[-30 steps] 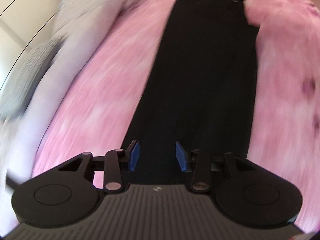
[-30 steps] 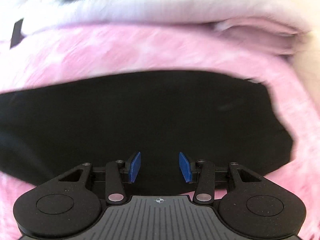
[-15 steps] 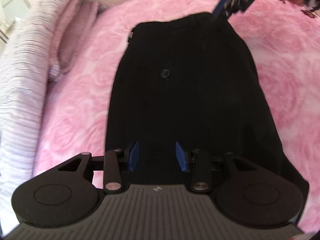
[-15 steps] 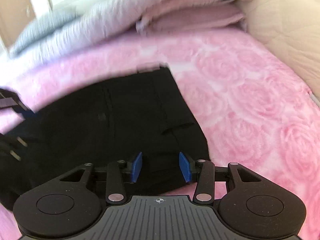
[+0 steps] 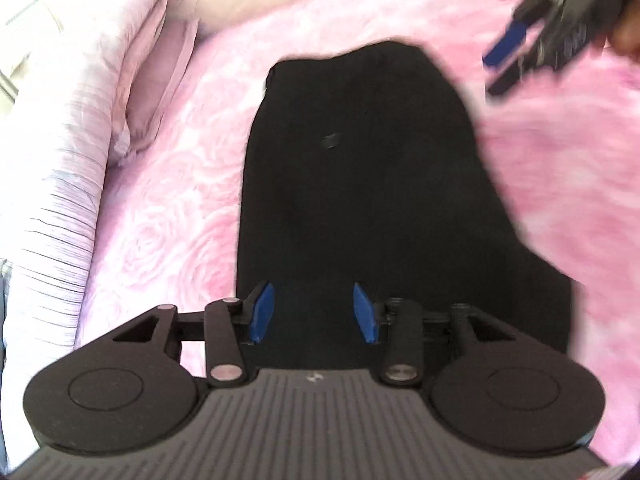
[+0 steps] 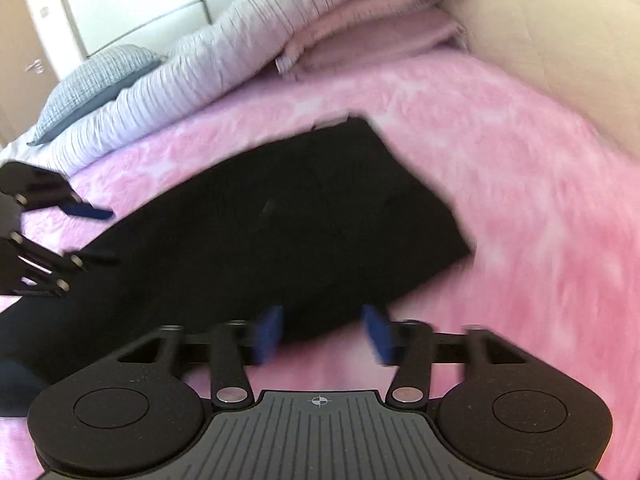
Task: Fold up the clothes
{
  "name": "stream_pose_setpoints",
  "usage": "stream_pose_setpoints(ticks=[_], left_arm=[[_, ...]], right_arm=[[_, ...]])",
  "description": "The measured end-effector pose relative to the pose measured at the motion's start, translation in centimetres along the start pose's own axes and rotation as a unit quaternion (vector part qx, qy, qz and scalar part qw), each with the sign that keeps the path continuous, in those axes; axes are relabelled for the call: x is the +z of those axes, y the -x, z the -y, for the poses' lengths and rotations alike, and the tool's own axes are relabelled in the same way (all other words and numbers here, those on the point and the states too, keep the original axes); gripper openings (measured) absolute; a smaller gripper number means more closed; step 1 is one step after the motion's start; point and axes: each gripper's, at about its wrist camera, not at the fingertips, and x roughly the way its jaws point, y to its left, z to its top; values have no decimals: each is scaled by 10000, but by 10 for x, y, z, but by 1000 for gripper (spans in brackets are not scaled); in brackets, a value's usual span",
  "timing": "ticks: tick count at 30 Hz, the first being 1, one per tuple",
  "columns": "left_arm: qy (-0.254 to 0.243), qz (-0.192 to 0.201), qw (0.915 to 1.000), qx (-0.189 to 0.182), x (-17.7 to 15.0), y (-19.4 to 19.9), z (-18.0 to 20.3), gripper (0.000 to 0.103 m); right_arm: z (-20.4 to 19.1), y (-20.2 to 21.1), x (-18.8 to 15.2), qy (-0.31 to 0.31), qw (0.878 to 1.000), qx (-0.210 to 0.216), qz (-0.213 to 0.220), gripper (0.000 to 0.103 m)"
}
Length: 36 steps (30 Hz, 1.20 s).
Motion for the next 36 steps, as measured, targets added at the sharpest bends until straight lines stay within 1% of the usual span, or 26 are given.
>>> stream_pose_setpoints(ticks=[1, 2, 3, 6, 8, 9, 10, 11, 12, 13, 14, 16, 18, 21, 23, 28, 31, 32, 34, 36], left_arm=[[-159, 149, 9997, -96, -6, 17, 12, 44], [-371, 290, 9987, -178, -14, 31, 25, 52], [-585, 418, 9971, -261, -21, 44, 38, 54], [-1250, 645, 9888, -498, -42, 63, 81, 55], [-1701, 650, 9825, -403, -49, 58, 107, 53], [-1815, 641, 9807, -343, -49, 50, 113, 51], [-1797, 625, 9812, -330, -48, 43, 115, 43], [-1737, 593, 9824, -343, -47, 36, 115, 29], [-1531, 509, 9859, -444, -45, 30, 110, 18], [-1332, 447, 9886, -534, -42, 26, 104, 2], [-1160, 459, 9904, -588, -37, 27, 98, 2], [-841, 463, 9930, -692, -31, 31, 81, 2], [-658, 433, 9934, -839, -28, 33, 67, 2], [-406, 392, 9928, -1055, -23, 36, 46, 2], [-390, 401, 9919, -1140, -24, 36, 38, 2], [-303, 449, 9893, -1356, -24, 36, 25, 1], [-445, 540, 9875, -1410, -26, 37, 26, 1], [-474, 560, 9874, -1399, -26, 38, 27, 1], [-523, 597, 9873, -1378, -28, 37, 28, 1], [-607, 637, 9867, -1370, -29, 39, 31, 3]], right_arm=[[-8, 6, -14, -166, 9998, -55, -68, 80], [-18, 12, -28, -349, 9993, -103, -129, 80], [-27, 17, -43, -539, 9983, -147, -187, 80], [-52, 29, -78, -982, 9944, -323, -198, 80], [-68, 33, -98, -1249, 9905, -532, -203, 80], [-75, 36, -106, -1387, 9881, -633, -207, 80], [-80, 38, -111, -1446, 9868, -704, -182, 80], [-86, 40, -116, -1466, 9862, -760, -144, 80], [-91, 42, -120, -1486, 9855, -815, -105, 80], [-97, 44, -125, -1506, 9847, -871, -67, 80], [-100, 45, -126, -1493, 9849, -871, 0, 80], [-108, 43, -127, -1375, 9877, -718, 181, 80], [-117, 34, -123, -1174, 9908, -566, 374, 80], [-127, 14, -115, -1081, 9915, -391, 601, 80], [-133, 0, -109, -1021, 9916, -324, 724, 81], [-142, -37, -102, -808, 9904, -488, 1007, 81], [-145, -59, -99, -688, 9881, -638, 1219, 81], [-144, -64, -99, -637, 9872, -682, 1294, 84], [-140, -62, -101, -632, 9843, -861, 1407, 86], [-127, -48, -109, -961, 9784, -1148, 1424, 86]])
